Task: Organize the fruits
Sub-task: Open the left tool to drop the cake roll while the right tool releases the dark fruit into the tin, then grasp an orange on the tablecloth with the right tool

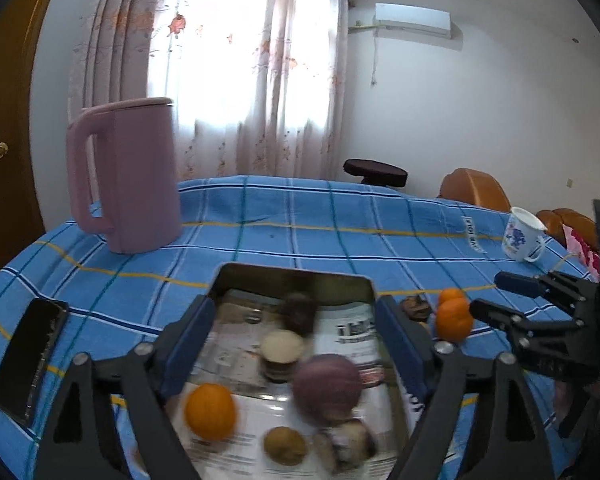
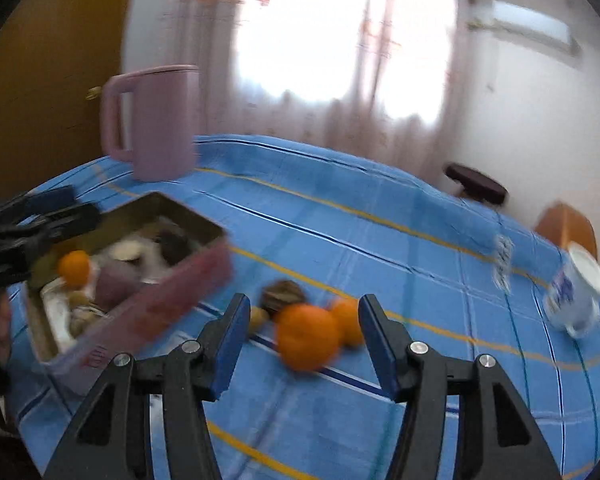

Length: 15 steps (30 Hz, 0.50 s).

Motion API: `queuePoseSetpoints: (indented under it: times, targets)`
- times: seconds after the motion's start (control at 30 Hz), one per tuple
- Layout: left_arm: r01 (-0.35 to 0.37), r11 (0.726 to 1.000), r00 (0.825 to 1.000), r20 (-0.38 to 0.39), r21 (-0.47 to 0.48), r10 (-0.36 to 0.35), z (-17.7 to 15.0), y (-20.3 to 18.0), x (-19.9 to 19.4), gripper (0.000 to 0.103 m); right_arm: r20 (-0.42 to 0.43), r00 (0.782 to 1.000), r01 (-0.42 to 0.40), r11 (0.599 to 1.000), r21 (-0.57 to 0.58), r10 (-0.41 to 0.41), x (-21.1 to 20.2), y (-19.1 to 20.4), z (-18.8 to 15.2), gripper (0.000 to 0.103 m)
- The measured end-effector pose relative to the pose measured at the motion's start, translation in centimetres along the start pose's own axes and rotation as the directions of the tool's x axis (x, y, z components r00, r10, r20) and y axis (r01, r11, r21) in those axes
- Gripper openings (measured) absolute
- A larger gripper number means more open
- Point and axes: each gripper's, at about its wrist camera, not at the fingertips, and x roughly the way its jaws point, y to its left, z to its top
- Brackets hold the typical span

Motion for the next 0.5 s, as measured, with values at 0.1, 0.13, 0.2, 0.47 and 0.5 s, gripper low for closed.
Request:
queuePoseSetpoints:
  times: [0.1,0.13,0.2,0.47,0.5]
  targets:
    - [0.010,1.000,1.000,-0.003,0.027,-0.010,-0.2,-1.5,0.1,0.094,-0.036,0.999,0.004,1.000,0.002,-0.004,1.0,-0.1,-0.1,0.058]
    - [0.017,0.999,1.000,-0.005,0.034,-0.017,-0.3,-1.9,0.1,0.094,-0.047,0.999,0.001,1.000,0.006,0.000,1.4,0.0,-0.1,0.058]
    - [0.021,0.999,1.000,-0.007,0.044,-0.021,-0.3,-2.5,0.2,0.094,-0.071,0.997,-0.018,1.000,0.017,0.019,2.1,0.1,0.0,0.058]
    - [0.076,0.995,0.997,-0.011,0.060,-0.075,-0.9,-4.9,0.0,0.094,-0.180,0.983,-0.027,0.999,0.016,0.030,4.4,1.0,-0.6,0.058]
    - [0.090,0.994,0.996,-0.016,0.064,-0.089,-1.0,-5.4,0.1,0.096,-0.191,0.981,-0.028,0.999,0.020,0.031,4.6,1.0,-0.6,0.051]
